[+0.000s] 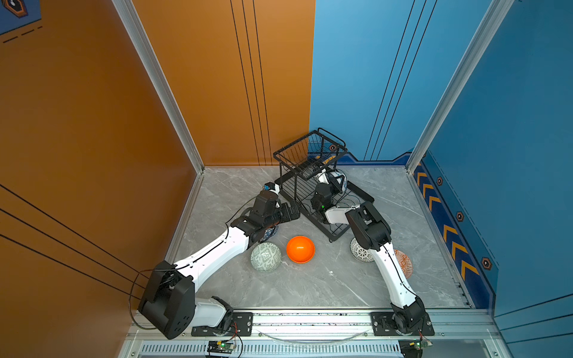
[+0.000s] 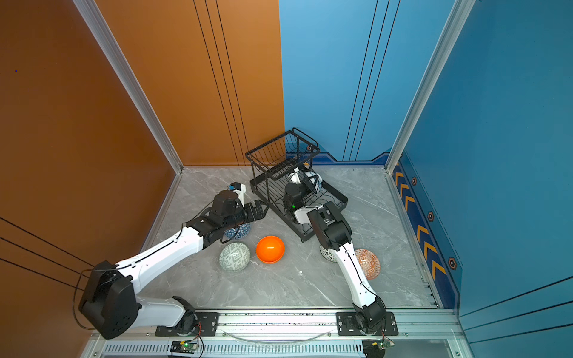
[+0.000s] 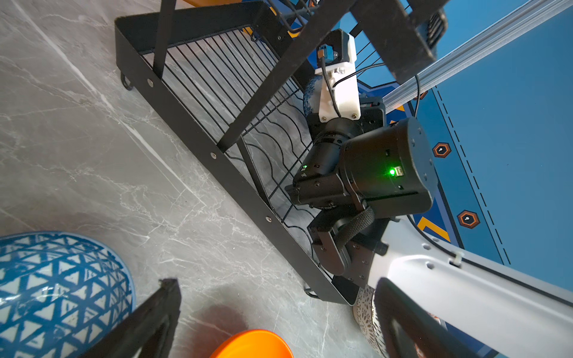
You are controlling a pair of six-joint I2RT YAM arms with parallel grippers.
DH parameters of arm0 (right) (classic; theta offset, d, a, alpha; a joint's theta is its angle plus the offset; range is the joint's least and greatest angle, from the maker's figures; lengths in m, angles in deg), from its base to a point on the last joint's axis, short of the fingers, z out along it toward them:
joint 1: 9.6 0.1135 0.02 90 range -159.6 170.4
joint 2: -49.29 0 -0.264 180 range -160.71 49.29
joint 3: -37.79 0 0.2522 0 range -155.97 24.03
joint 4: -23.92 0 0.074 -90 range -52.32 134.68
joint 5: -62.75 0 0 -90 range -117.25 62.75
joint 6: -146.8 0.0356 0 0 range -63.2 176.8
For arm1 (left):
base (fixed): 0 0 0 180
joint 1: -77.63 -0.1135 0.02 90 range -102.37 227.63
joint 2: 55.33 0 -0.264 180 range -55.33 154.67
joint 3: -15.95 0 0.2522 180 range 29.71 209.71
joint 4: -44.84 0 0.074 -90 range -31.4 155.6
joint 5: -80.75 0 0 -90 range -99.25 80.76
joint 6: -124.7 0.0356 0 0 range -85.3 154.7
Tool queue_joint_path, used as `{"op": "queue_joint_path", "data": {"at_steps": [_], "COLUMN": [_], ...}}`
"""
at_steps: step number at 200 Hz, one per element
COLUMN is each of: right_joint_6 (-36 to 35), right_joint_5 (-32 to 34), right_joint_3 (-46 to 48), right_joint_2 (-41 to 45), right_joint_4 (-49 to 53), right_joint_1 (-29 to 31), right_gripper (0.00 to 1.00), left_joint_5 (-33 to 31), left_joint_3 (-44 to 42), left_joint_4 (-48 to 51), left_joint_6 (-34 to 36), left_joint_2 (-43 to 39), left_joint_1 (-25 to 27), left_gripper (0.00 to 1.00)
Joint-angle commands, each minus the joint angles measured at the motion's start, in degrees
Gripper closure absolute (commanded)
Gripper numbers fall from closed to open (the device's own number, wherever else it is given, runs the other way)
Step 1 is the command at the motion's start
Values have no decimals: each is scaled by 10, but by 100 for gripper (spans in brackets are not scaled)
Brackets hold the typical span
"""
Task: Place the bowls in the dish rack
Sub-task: 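Open the right gripper and release the floral bowl in the rack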
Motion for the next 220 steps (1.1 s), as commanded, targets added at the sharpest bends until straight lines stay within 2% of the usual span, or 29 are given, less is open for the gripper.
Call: {"op": "queue_joint_path", "data": {"at_steps": [1,68,95,143,168,196,220], "right_joint_6": [52,105,167,231,281,303,321], "right_joint_5": [0,-13,-17,-24,-33,-35,-36], "right_joint_3": [-10,-22,-19,-9,8,27,40], "right_joint_2": [-9,-15,-3,24,50,69,84], "right_joint_4": [74,161,235,309,353,368,377], "right_joint_1": [11,15,14,15,14,14,14], "right_gripper": [100,100,100,100,93,82,79], "left_joint_5": [-3,-2,0,-2,-4,-5,-7], "left_joint_3": [11,15,15,11,9,9,9], "left_joint_4": [12,12,11,10,11,10,10], "left_joint_6": [12,14,14,14,13,13,13], "left_joint_2": [-3,5,7,0,-4,-6,-8], "left_joint_1": [-2,-7,-7,-7,-7,-5,-3], "left_gripper": [2,2,2,2,2,2,2]}}
